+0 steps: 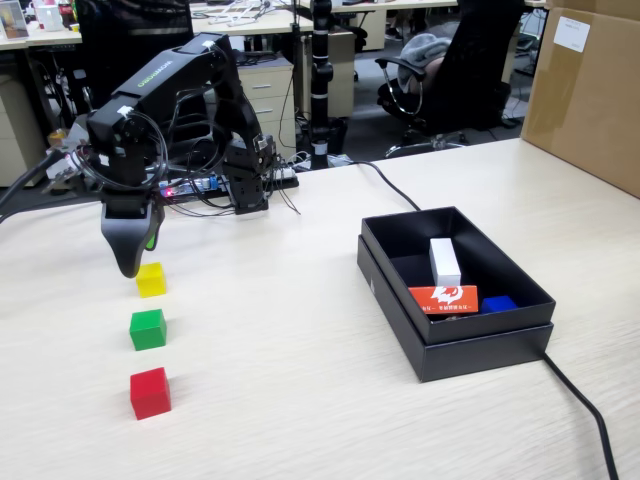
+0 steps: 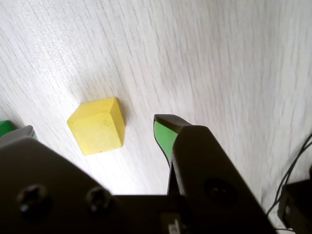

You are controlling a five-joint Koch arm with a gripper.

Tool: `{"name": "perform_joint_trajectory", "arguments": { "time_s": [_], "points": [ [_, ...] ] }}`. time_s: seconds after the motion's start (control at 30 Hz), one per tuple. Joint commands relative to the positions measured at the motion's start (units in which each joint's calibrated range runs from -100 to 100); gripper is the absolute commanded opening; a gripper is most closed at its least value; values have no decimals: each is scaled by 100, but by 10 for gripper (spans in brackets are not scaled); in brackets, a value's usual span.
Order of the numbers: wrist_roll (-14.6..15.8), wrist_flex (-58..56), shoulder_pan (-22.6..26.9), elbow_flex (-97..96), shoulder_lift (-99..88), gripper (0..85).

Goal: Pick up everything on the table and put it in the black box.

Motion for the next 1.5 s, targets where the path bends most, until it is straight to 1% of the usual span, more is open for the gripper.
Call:
{"name": "perform_joint_trajectory", "arguments": {
  "time_s": [0.0, 0.27, 0.3, 0.37, 0.53, 0.63, 0.77, 0.87, 0.9, 1.0, 1.07, 1.1, 1.2, 1.3, 1.37, 1.47],
  "points": [
    [5, 259, 68, 382, 108, 472],
    [44, 432, 181, 401, 670, 471],
    [39, 432, 181, 446, 751, 444],
    [24, 432, 181, 546, 877, 423],
    [-5, 432, 176, 645, 1072, 420],
    [20, 432, 186, 673, 1095, 291],
    [24, 432, 205, 673, 1141, 169],
    [29, 432, 210, 682, 1187, 33],
    [34, 432, 210, 682, 1187, 11],
    [63, 337, 215, 618, 1003, 9],
    [107, -181, 225, 618, 521, 9],
    [230, -950, 352, 419, -695, 8],
    [391, -1391, 620, 38, -2095, 7],
    [581, -1728, 957, -134, -3185, 7],
    [801, -1797, 1319, -307, -4000, 7],
    [1216, -1831, 1954, -488, -4975, 7]
  ]
}}
